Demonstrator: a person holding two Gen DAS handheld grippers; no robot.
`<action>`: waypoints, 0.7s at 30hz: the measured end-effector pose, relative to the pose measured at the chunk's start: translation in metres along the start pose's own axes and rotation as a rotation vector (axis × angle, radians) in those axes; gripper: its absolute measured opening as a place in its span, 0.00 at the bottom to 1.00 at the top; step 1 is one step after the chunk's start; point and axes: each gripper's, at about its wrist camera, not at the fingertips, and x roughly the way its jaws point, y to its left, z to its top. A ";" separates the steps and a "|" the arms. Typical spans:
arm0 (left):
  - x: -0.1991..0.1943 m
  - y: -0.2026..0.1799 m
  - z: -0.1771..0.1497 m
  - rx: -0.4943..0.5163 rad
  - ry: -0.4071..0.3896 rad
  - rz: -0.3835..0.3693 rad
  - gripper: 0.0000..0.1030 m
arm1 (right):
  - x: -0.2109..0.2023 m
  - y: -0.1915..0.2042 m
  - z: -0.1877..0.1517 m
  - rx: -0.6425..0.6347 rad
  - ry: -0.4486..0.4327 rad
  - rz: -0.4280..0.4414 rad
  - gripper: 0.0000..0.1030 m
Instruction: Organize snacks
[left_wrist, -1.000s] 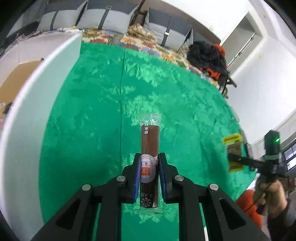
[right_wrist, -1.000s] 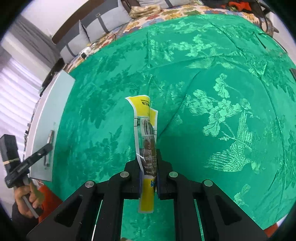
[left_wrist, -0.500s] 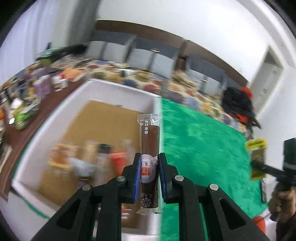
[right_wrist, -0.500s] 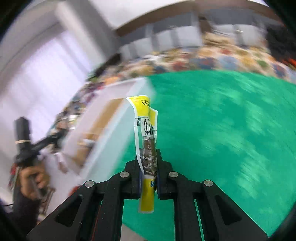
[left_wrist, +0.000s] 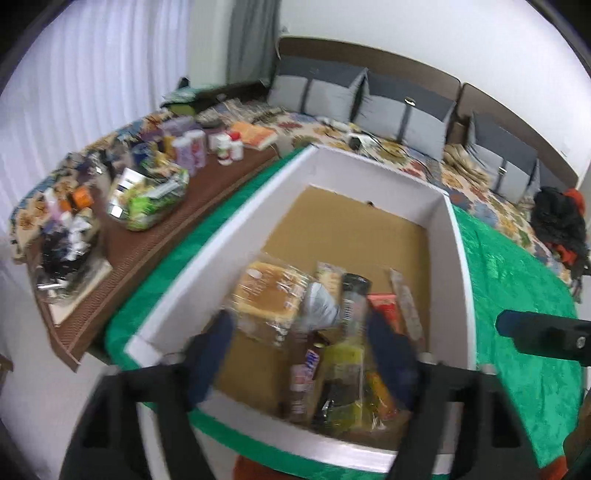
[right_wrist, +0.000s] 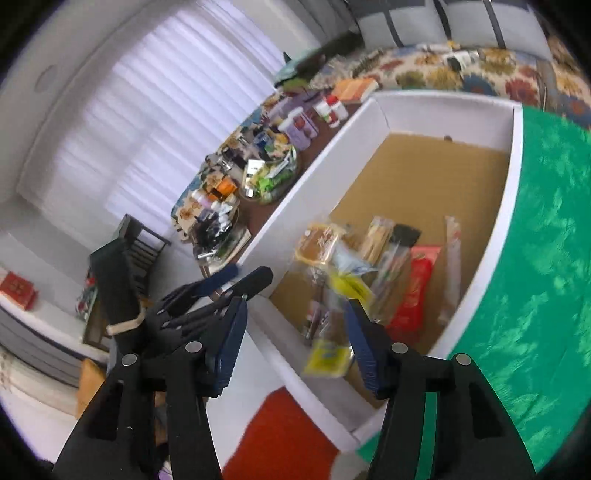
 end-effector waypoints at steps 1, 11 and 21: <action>-0.007 0.001 -0.001 0.010 -0.016 0.012 0.80 | 0.000 0.003 -0.001 -0.002 -0.005 -0.006 0.57; -0.068 -0.019 0.013 0.019 -0.150 0.152 1.00 | -0.024 0.029 -0.001 -0.192 -0.124 -0.305 0.69; -0.086 -0.030 0.012 0.006 -0.166 0.180 1.00 | -0.030 0.032 -0.005 -0.164 -0.138 -0.427 0.80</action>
